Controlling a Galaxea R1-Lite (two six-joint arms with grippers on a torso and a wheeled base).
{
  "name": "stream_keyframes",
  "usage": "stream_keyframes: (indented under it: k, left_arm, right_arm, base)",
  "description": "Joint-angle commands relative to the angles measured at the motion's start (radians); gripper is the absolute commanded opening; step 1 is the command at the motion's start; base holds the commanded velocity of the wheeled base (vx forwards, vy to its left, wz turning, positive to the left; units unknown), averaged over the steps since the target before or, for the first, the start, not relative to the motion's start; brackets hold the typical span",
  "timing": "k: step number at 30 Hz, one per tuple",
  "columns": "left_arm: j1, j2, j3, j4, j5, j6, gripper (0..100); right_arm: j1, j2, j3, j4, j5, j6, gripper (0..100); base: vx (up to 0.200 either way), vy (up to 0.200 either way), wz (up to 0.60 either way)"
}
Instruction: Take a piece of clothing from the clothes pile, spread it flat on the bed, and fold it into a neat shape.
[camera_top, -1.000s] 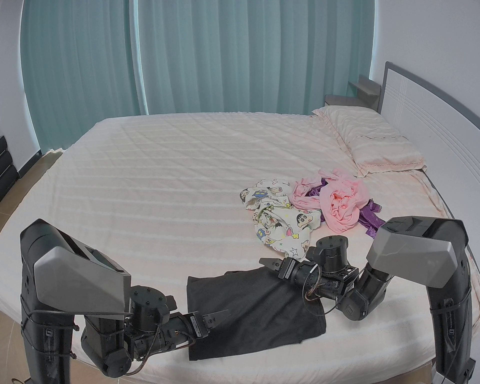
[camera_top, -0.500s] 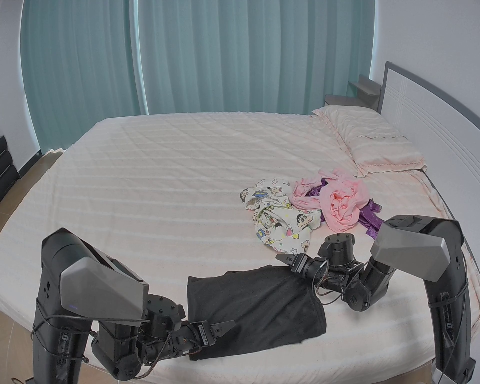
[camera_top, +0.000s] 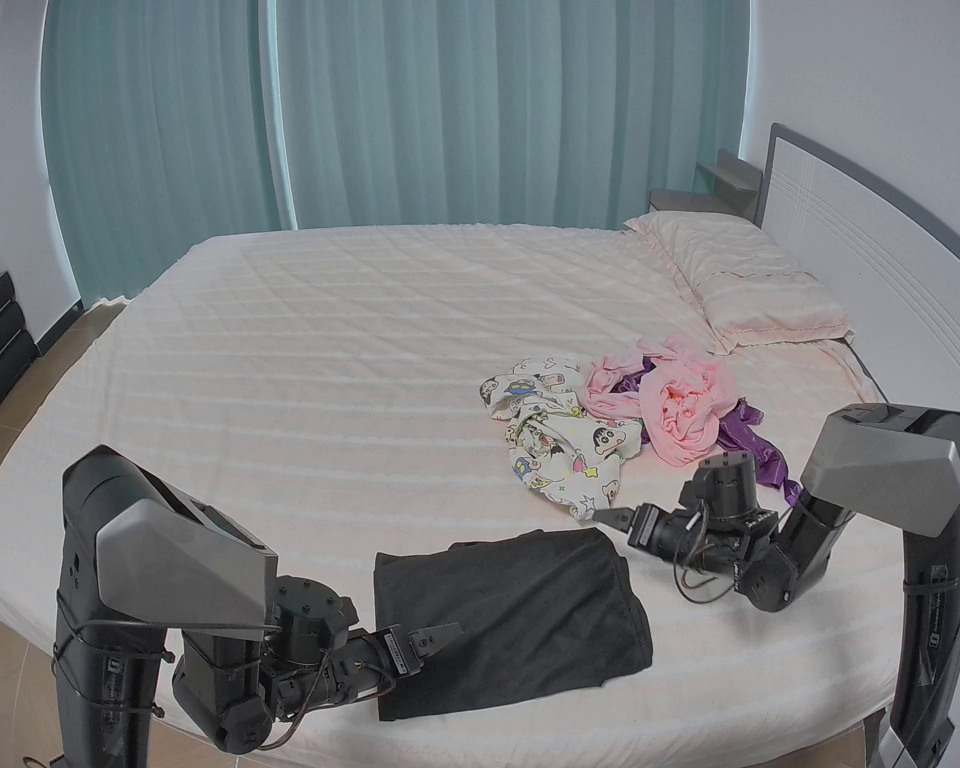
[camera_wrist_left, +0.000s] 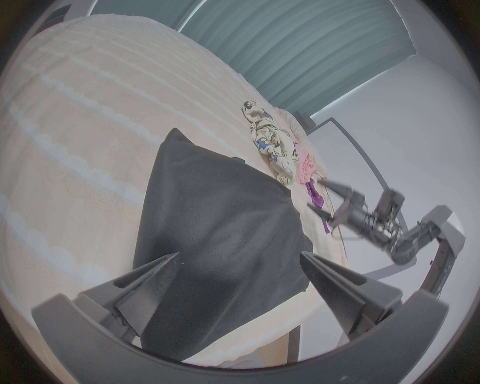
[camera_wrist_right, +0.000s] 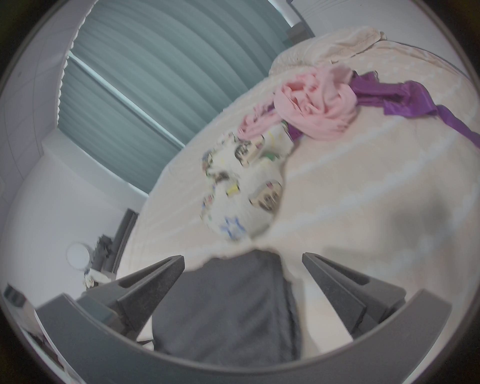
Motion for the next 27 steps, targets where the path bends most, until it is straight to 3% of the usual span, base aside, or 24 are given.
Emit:
stream_keyframes:
  k: [1,4,7,15,16,18,27]
  left_arm:
    - [0.057,-0.069,0.001,-0.018,-0.052,-0.088,100]
    - [0.092,-0.090,0.004,-0.018,-0.112,-0.125,100]
    - [0.101,-0.084,0.001,-0.018,-0.112,-0.123,100]
    - [0.106,-0.076,-0.005,-0.018,-0.114,-0.120,100]
    - [0.106,-0.076,-0.005,-0.018,-0.114,-0.120,100]
    - [0.106,-0.075,-0.005,-0.018,-0.115,-0.120,100]
    - [0.106,-0.075,-0.007,-0.018,-0.115,-0.119,100]
  right_arm:
    - [-0.066,-0.089,0.365,-0.109,0.140,-0.156,100]
    - [-0.068,-0.034,0.512,-0.316,0.207,-0.161,100]
    - [-0.062,0.056,0.581,-0.473,0.210,-0.176,100]
    - [-0.034,0.128,0.606,-0.554,0.245,-0.202,100]
    - [-0.034,0.128,0.606,-0.554,0.245,-0.202,0]
    - [-0.011,0.128,0.610,-0.554,0.278,-0.204,0]
    - [-0.002,0.145,0.596,-0.554,0.275,-0.210,0]
  base:
    - [0.000,0.000,0.00]
    - [0.000,0.000,0.00]
    - [0.000,0.000,0.00]
    - [0.000,0.000,0.00]
    - [0.000,0.000,0.00]
    - [0.000,0.000,0.00]
    - [0.000,0.000,0.00]
